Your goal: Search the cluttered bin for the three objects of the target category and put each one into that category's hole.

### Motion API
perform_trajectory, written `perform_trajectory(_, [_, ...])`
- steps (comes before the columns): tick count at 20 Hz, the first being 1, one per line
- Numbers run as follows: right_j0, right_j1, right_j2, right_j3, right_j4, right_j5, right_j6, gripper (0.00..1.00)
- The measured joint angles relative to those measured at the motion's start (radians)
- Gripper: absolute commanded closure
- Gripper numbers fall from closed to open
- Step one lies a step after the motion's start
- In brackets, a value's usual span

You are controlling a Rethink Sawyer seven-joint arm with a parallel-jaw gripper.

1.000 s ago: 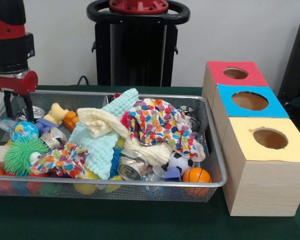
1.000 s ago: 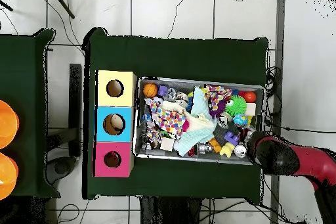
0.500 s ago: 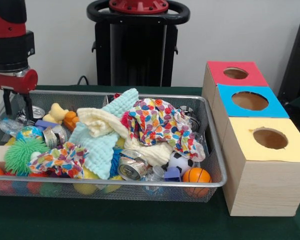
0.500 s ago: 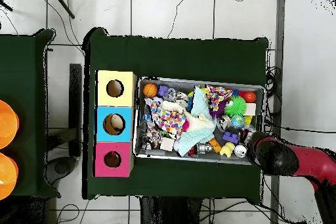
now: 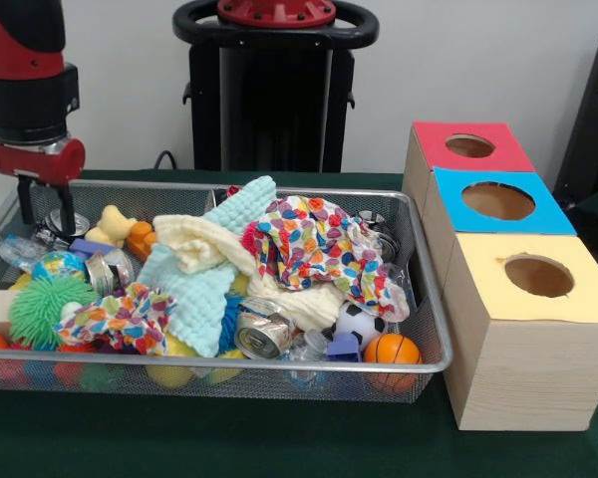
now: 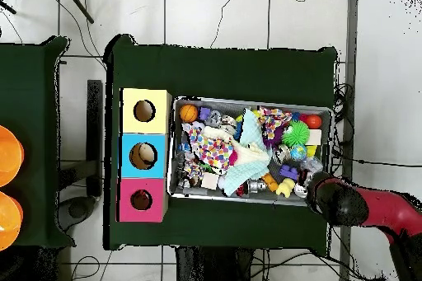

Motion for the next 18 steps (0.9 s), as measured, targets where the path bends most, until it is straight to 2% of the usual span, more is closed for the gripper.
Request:
perform_trajectory(8, [0.031,-0.005,-0.07,0.053,0.0,-0.081,0.0,0.0])
perform_trajectory(18, [0.087,-0.01,-0.147,0.095,0.002,-0.124,0.0,0.0])
